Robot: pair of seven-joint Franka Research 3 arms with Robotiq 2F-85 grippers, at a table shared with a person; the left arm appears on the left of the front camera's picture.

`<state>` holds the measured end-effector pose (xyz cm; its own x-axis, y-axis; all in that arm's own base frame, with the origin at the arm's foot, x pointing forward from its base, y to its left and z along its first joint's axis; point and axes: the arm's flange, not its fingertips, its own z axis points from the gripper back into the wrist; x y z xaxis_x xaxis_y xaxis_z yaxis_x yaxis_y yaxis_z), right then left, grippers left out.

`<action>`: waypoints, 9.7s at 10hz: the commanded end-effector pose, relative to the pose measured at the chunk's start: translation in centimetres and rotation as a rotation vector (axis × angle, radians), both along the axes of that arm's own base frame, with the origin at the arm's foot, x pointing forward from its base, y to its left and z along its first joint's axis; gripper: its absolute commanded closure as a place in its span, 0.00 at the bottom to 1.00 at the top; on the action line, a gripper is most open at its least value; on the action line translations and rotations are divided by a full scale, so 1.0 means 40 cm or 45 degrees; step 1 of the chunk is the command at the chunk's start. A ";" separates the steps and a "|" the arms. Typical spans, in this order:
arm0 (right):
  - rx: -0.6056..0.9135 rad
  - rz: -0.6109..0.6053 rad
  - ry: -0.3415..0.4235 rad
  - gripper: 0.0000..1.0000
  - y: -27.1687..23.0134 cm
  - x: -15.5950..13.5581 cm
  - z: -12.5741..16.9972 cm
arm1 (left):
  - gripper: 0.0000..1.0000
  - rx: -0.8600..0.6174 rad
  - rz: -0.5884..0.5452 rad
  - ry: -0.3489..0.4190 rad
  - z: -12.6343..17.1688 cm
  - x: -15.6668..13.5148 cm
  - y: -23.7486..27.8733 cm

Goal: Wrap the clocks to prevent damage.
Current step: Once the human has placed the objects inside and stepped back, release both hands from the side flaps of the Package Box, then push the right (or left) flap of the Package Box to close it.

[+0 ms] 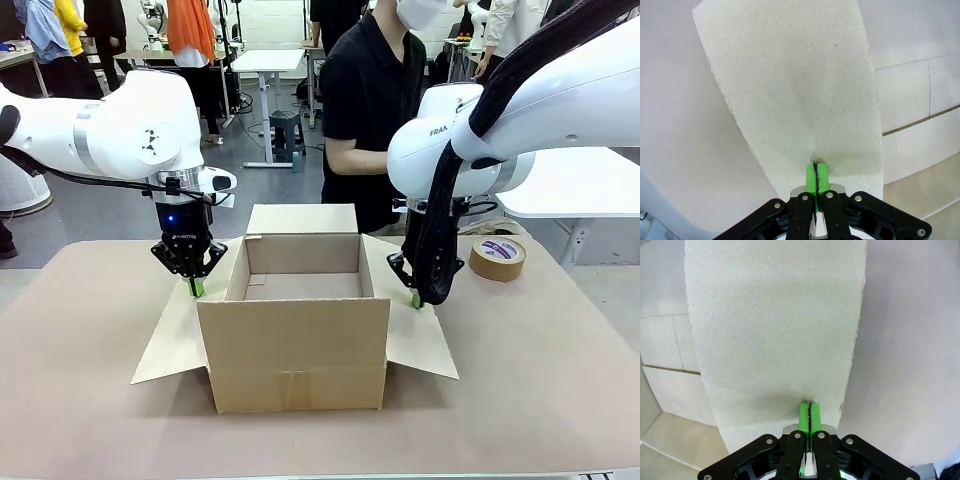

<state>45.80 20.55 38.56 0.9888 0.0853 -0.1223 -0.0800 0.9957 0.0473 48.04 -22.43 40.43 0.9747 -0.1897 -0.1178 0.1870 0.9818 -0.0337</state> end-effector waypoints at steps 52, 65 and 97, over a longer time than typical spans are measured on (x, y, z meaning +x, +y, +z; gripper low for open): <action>0.188 1.496 -0.152 0.99 -0.463 -0.161 0.318 | 1.00 -0.224 -1.670 -0.047 0.297 -0.170 0.288; 0.151 1.479 -0.177 0.99 -0.466 -0.188 0.314 | 1.00 -0.221 -1.633 -0.036 0.297 -0.157 0.277; 1.155 1.659 -0.995 0.99 -0.503 -0.022 -0.144 | 1.00 -0.221 -1.633 -0.036 0.297 -0.157 0.277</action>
